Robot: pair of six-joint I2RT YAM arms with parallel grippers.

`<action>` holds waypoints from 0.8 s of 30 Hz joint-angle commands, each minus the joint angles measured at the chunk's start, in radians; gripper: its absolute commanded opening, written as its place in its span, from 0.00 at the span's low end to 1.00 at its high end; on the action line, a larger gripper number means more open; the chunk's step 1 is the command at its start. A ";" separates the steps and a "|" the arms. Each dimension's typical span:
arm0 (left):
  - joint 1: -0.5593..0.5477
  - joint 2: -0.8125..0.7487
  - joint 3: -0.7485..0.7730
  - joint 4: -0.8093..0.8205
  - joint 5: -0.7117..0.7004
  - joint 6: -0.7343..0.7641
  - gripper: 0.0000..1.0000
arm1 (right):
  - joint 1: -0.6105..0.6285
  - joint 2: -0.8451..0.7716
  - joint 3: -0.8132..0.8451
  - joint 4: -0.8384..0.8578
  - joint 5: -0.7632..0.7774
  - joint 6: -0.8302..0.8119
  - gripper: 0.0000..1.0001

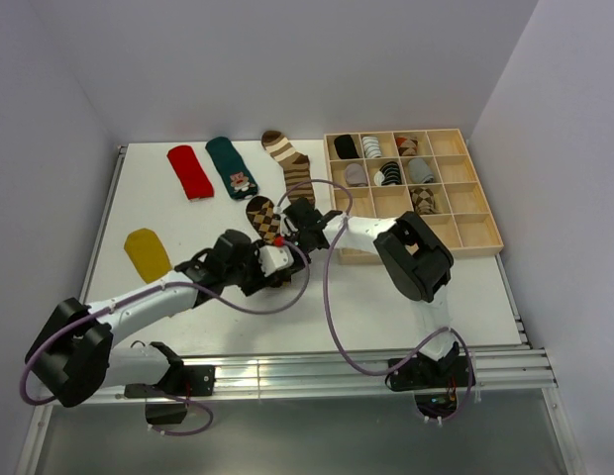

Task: Roll the socks
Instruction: Roll the sock at the center of the board.

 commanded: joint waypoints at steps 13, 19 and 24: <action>-0.188 -0.028 -0.194 0.340 -0.090 0.191 0.63 | -0.066 0.179 0.122 -0.292 -0.025 -0.107 0.06; -0.203 0.001 -0.237 0.424 -0.076 0.246 0.64 | -0.073 0.210 0.139 -0.311 -0.028 -0.118 0.06; -0.216 0.083 -0.260 0.525 -0.108 0.274 0.64 | -0.076 0.216 0.156 -0.328 -0.026 -0.126 0.05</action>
